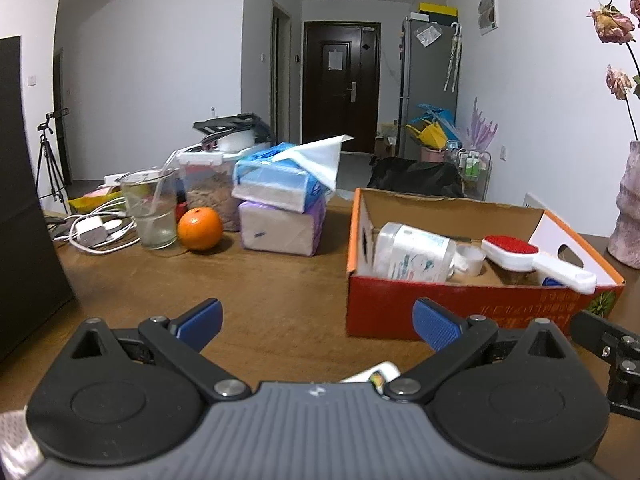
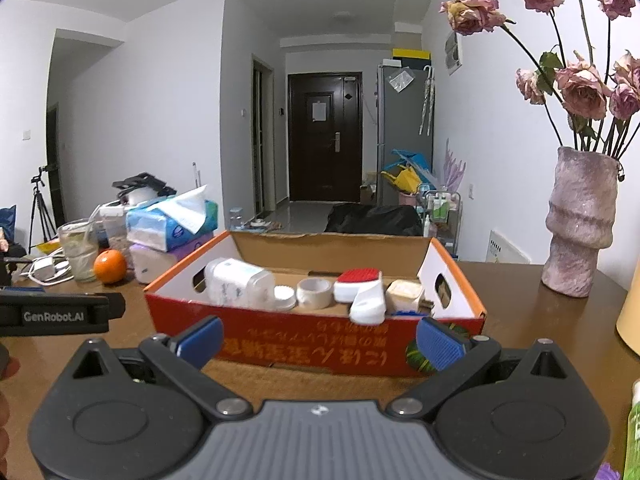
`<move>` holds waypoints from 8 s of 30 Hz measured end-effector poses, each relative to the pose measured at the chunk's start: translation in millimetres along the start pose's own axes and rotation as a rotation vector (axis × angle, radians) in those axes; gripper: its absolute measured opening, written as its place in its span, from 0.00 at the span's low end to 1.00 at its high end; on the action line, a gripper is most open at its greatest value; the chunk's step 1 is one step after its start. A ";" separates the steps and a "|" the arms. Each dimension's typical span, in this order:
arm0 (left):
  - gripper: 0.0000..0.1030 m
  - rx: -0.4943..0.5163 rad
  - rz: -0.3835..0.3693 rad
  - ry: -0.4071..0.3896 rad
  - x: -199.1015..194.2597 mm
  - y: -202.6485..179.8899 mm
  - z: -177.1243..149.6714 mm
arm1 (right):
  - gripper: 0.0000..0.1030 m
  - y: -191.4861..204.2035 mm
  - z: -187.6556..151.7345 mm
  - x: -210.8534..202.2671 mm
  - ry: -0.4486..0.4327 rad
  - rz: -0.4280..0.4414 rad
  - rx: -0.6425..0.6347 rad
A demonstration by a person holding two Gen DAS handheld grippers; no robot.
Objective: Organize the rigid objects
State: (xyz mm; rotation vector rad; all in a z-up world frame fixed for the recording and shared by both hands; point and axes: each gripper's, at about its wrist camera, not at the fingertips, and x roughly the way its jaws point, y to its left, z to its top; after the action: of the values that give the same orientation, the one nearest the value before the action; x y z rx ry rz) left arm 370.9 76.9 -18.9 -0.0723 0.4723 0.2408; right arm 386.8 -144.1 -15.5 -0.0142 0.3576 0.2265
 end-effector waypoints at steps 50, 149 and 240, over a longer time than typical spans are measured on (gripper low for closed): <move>1.00 -0.091 0.122 0.144 -6.5 60.0 -30.9 | 0.38 47.5 -39.5 41.4 0.231 0.113 -0.021; 1.00 0.364 -0.375 0.154 53.1 10.9 -43.4 | 0.38 -28.0 -57.2 0.8 0.172 -0.094 0.067; 0.27 0.022 -0.251 -0.054 -37.4 -57.8 22.5 | 0.38 -48.8 -2.7 -27.7 -0.072 0.024 0.159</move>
State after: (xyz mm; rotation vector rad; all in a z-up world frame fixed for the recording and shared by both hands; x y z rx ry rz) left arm 362.8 15.7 19.0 -0.1029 0.4076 -0.0084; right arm 371.5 -197.8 -9.6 0.1552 0.3033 0.2216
